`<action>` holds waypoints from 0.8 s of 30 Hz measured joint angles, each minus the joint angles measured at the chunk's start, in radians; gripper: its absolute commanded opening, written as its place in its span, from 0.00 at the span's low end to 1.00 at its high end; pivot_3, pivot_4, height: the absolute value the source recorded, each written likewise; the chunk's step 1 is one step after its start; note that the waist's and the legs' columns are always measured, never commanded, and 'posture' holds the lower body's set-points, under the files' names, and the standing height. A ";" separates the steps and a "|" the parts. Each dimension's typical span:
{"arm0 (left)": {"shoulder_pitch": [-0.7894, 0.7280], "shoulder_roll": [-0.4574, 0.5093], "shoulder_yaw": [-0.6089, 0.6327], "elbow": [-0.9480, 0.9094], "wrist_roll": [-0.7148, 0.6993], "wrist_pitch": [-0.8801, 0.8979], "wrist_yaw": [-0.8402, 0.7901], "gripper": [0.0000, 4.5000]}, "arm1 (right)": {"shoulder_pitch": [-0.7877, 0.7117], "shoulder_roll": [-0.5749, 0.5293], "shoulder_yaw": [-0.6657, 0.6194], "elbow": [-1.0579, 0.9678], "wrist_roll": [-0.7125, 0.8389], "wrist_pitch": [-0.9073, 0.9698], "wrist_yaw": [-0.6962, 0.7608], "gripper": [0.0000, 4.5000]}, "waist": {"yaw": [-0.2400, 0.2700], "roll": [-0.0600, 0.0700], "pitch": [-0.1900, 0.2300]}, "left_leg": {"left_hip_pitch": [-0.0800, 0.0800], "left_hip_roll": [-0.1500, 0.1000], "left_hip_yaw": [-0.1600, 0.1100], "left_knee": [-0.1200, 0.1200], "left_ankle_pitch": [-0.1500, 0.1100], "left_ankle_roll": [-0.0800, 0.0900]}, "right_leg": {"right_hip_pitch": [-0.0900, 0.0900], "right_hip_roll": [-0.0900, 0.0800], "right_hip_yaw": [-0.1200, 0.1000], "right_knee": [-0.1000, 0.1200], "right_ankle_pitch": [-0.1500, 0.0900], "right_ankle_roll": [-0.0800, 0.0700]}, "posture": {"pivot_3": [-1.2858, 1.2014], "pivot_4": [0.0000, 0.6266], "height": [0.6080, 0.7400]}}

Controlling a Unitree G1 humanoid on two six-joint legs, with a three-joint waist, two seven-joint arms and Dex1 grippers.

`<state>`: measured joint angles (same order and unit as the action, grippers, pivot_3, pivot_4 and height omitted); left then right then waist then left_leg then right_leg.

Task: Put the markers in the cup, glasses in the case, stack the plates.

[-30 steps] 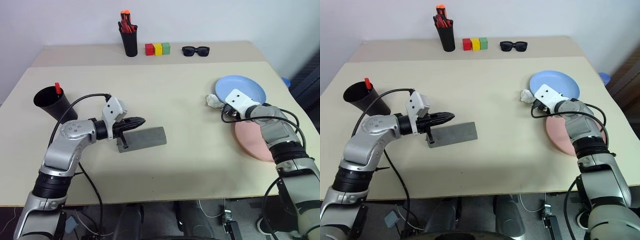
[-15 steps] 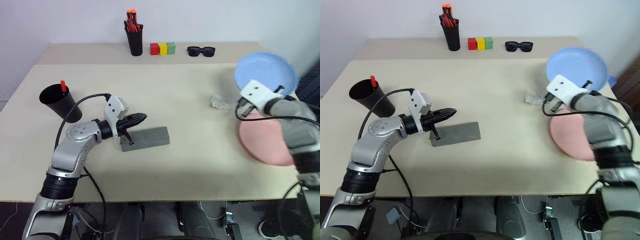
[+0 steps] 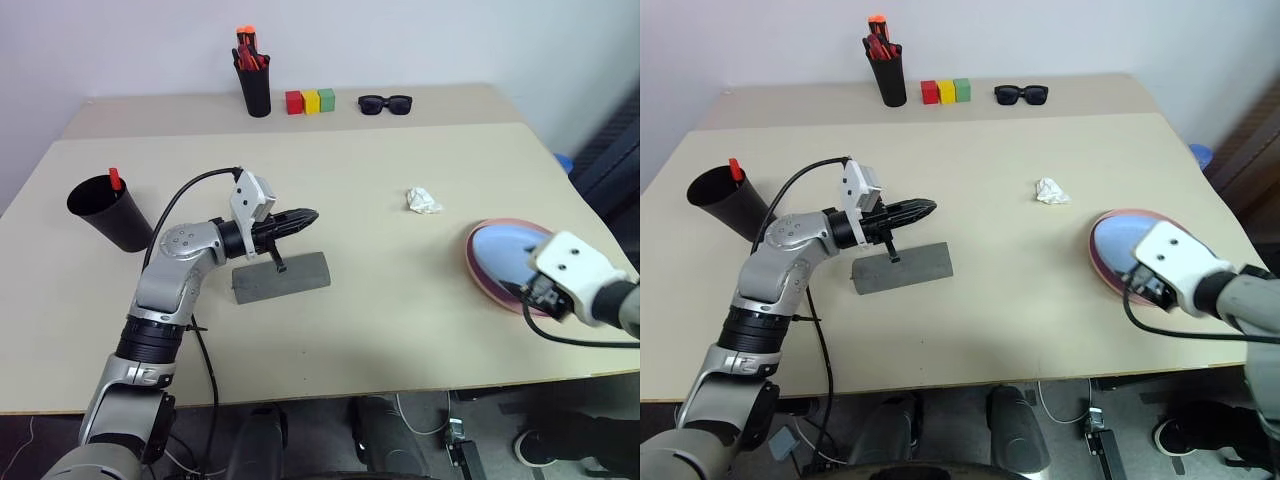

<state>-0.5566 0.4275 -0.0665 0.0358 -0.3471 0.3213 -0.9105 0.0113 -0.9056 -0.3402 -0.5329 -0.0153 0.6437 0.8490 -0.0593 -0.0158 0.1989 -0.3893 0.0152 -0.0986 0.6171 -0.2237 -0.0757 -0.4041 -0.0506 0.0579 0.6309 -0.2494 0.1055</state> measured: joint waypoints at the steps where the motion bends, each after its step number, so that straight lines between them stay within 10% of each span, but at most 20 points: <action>1: 0.006 0.004 0.003 -0.004 0.002 0.000 0.005 0.00 | -0.067 0.024 0.051 0.037 -0.002 -0.022 -0.021 0.75 | -0.003 -0.001 0.000 | 0.000 0.000 0.000 -0.001 0.000 0.000 | 0.000 0.000 0.000 0.000 0.000 0.000 | 0.52 0.24 1.00; 14: 0.220 0.058 0.106 -0.228 -0.013 0.048 0.140 0.00 | -0.799 0.408 0.481 1.176 -0.206 -0.462 -0.405 0.75 | -0.001 0.000 0.001 | -0.003 0.001 -0.001 -0.005 0.000 0.000 | -0.004 0.001 0.000 0.000 0.004 0.002 | 0.52 0.24 1.00; 21: 0.312 0.067 0.144 -0.331 -0.036 0.097 0.212 0.00 | -0.811 0.399 0.497 1.289 -0.237 -0.620 -0.454 0.12 | 0.013 0.000 0.001 | -0.003 0.000 -0.001 -0.004 0.000 0.000 | -0.004 0.000 0.000 0.000 0.004 0.002 | 0.52 0.24 1.00; 24: 0.333 0.069 0.154 -0.337 -0.037 0.103 0.219 0.00 | -0.733 0.335 0.477 1.133 -0.236 -0.581 -0.445 0.12 | 0.018 0.001 0.001 | -0.003 0.000 -0.001 -0.004 0.000 0.000 | -0.004 0.000 0.000 0.000 0.004 0.002 | 0.52 0.24 1.00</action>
<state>-0.2239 0.4961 0.0871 -0.3013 -0.3840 0.4241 -0.6920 -0.7221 -0.5702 0.1370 0.6001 -0.2515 0.0628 0.4044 -0.0410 -0.0151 0.2001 -0.3927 0.0154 -0.0995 0.6133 -0.2236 -0.0756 -0.4077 -0.0504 0.0578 0.6309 -0.2459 0.1078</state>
